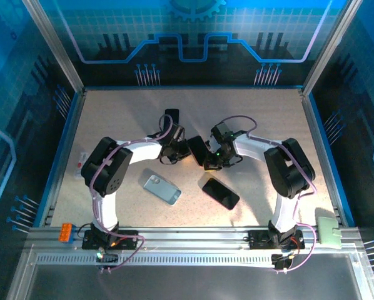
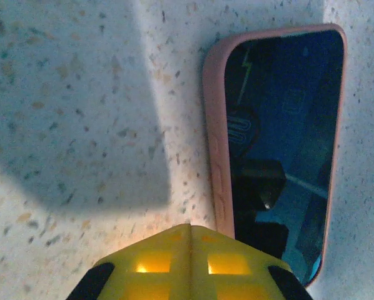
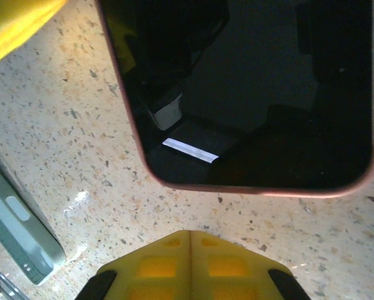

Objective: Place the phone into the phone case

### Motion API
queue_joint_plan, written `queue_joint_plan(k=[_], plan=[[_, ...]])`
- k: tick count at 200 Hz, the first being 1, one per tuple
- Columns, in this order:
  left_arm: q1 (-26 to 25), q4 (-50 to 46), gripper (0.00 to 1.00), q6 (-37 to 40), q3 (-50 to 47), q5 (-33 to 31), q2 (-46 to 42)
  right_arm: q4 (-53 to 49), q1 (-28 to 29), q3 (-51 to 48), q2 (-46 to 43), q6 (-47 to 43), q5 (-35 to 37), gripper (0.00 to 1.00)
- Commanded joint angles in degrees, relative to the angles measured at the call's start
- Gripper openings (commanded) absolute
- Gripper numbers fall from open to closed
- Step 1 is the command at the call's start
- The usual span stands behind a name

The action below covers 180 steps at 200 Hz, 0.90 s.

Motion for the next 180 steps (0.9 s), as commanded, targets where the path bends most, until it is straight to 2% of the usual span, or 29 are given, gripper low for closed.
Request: queue_joint_plan(k=[1,60,106,180], plan=[[-0.10,0.52,0.05,-0.73,2.71,-0.66,2.20,0.29,-0.30,1.45,1.95,-1.01,-1.11,0.00],[0.71,0.07,0.05,-0.69,7.09,-1.02,6.10,1.08,-1.57,6.03,6.23,-0.67,-0.36,0.00],[2.86,-0.70,0.05,-0.15,11.29,-0.74,7.52,0.61,-3.41,14.13,10.99,0.02,-0.21,0.00],[5.63,0.08,0.06,0.62,11.55,0.23,4.64,-1.22,-5.09,24.17,17.24,0.48,-1.94,0.00]])
